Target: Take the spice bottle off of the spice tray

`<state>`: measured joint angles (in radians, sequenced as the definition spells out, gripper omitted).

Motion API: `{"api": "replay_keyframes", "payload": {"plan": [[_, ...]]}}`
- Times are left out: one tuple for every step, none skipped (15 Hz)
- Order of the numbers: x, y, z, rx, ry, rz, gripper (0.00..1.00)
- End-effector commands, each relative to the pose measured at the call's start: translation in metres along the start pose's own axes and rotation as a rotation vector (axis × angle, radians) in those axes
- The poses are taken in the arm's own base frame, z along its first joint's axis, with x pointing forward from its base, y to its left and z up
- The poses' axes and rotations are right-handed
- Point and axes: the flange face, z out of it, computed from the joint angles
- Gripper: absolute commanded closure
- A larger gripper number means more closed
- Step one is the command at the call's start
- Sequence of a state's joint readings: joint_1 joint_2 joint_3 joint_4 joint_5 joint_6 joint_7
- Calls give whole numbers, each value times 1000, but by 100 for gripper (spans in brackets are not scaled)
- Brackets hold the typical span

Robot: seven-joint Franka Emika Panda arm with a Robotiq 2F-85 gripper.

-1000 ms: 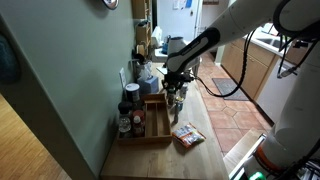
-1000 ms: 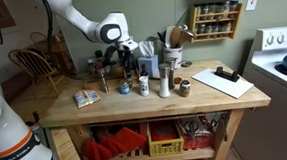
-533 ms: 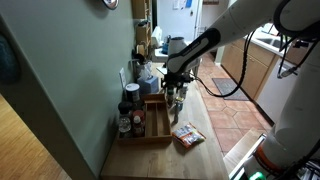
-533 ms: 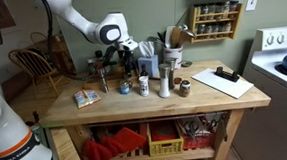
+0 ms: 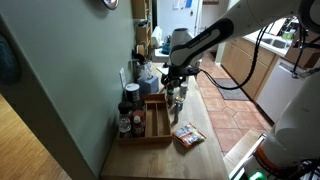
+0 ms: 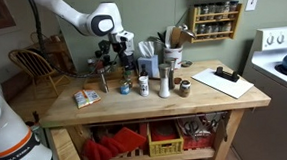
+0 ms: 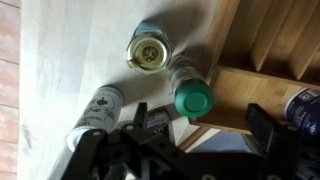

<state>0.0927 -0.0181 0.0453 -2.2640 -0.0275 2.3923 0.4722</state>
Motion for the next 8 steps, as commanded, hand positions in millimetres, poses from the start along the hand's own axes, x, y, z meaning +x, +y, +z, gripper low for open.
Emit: {"api": "replay_keyframes", "payload": {"plan": [[-30, 8, -45, 17, -4, -172, 0], [-36, 10, -56, 6, -18, -215, 0], [-42, 13, -67, -12, -32, -266, 0], [-48, 15, -79, -19, -43, -308, 0], [-55, 18, -90, -26, -66, -350, 0], [-61, 21, -99, -30, -85, -392, 0], [-68, 24, -109, -16, -114, -449, 0], [-74, 26, -117, -16, -138, -496, 0]]}}
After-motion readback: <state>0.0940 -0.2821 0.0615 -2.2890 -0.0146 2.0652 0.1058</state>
